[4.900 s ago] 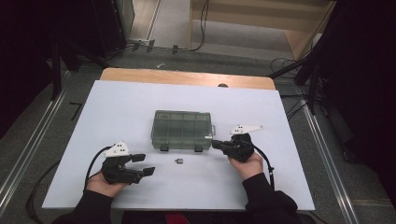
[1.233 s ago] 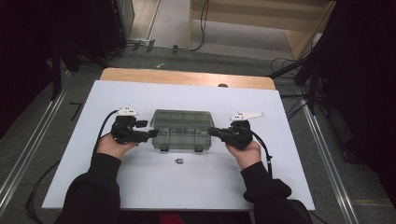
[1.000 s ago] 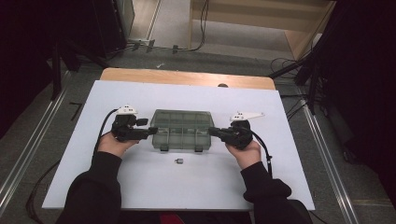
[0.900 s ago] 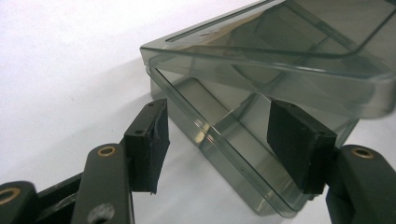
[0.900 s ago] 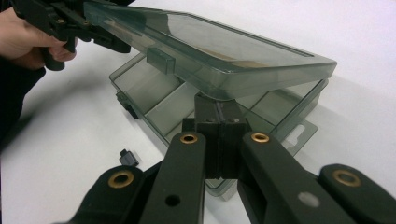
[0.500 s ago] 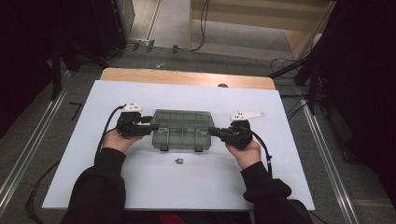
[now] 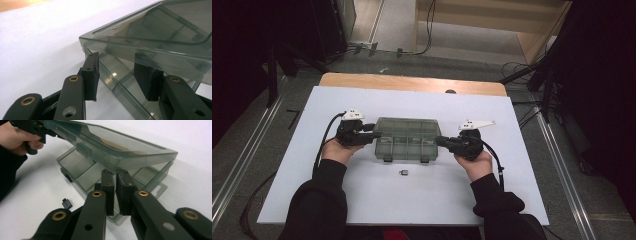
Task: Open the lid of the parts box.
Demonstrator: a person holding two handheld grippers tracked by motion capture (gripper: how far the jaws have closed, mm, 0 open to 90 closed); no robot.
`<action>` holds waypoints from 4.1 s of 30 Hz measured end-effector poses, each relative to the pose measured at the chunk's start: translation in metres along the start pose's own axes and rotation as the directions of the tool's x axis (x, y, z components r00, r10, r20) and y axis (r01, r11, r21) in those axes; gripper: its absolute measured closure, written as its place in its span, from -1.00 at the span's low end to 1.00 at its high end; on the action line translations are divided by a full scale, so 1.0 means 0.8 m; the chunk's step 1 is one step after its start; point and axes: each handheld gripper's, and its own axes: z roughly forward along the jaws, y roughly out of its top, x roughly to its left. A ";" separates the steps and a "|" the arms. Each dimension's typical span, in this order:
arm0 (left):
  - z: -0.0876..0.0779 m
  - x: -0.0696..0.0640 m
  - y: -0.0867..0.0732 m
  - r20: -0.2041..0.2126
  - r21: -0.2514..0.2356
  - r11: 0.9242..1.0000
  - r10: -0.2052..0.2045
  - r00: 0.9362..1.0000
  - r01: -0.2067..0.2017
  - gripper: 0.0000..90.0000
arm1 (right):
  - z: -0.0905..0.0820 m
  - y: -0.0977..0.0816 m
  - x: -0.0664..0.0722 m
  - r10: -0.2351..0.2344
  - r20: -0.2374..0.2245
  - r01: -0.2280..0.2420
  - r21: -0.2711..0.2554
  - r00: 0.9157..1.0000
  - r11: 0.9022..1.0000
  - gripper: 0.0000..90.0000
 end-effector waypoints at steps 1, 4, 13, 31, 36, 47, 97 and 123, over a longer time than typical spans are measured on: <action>0.000 0.000 0.000 0.000 -0.003 1.000 0.004 1.000 -0.004 0.24 | 0.000 0.000 -0.001 -0.002 0.005 0.001 0.003 1.000 1.000 0.80; 0.000 0.000 0.000 0.000 -0.003 1.000 0.003 1.000 -0.003 0.24 | 0.000 -0.002 -0.003 0.002 0.009 -0.002 0.021 1.000 1.000 0.73; 0.000 0.000 0.000 0.003 -0.004 1.000 0.004 1.000 -0.004 0.24 | 0.007 -0.006 -0.017 0.012 0.046 -0.013 0.034 0.999 0.999 0.36; 0.003 -0.001 0.002 0.009 -0.012 1.000 0.004 1.000 -0.004 0.24 | 0.039 -0.005 -0.039 -0.068 0.120 0.070 -0.012 0.990 0.997 0.10; 0.003 0.000 0.003 0.009 -0.011 1.000 0.005 1.000 -0.005 0.24 | 0.038 0.001 -0.034 -0.081 0.120 0.083 -0.010 0.990 0.997 0.12; 0.003 0.002 0.009 0.001 -0.026 1.000 0.007 1.000 -0.007 0.24 | 0.035 0.013 -0.030 -0.087 0.123 0.092 -0.039 0.989 0.995 0.19; 0.032 0.011 0.028 -0.088 -0.128 0.991 -0.049 0.995 0.037 0.24 | 0.053 0.043 -0.040 -0.015 0.221 0.041 -0.116 0.975 0.992 0.31; 0.054 0.013 0.027 -0.143 -0.185 0.981 -0.083 0.986 0.055 0.24 | 0.069 0.049 -0.051 0.020 0.275 0.024 -0.154 0.961 0.988 0.44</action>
